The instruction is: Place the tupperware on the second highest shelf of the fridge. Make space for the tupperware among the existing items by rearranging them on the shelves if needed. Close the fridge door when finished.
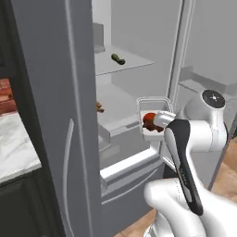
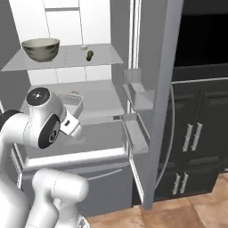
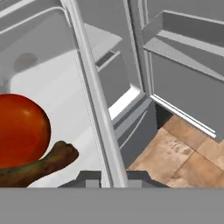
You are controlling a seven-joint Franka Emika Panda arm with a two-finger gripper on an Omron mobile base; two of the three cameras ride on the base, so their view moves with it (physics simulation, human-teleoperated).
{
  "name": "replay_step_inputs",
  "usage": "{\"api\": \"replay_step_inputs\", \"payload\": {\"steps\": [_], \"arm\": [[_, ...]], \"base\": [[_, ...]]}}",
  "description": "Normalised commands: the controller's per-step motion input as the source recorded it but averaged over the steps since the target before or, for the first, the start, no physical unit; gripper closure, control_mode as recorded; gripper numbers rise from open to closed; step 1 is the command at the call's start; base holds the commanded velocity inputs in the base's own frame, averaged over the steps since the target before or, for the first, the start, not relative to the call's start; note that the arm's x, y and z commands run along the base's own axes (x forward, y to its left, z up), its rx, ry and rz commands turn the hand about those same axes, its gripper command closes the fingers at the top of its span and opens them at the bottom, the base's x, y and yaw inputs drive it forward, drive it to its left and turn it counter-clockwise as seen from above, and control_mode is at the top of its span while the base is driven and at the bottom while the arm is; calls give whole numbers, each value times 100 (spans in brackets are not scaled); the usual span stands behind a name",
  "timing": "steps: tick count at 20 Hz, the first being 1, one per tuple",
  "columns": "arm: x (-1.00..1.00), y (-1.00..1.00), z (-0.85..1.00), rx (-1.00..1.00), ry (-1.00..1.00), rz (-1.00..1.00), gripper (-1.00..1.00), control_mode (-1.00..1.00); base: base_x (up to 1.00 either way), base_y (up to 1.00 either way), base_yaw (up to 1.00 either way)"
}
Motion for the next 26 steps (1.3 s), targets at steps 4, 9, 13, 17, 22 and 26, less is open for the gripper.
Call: {"api": "replay_step_inputs", "payload": {"steps": [4,9,13,17,22,26], "arm": [[0,0,0,0,0,0,100,100],[0,0,0,0,0,0,100,100],[0,0,0,0,0,0,100,100],[0,0,0,0,0,0,100,100],[12,-11,-21,0,0,0,100,-100],[27,-49,-47,0,0,-15,100,-100]], "base": [[56,-29,52],[40,-50,55],[38,-13,50],[44,1,31],[24,-3,6],[0,0,0]]}}
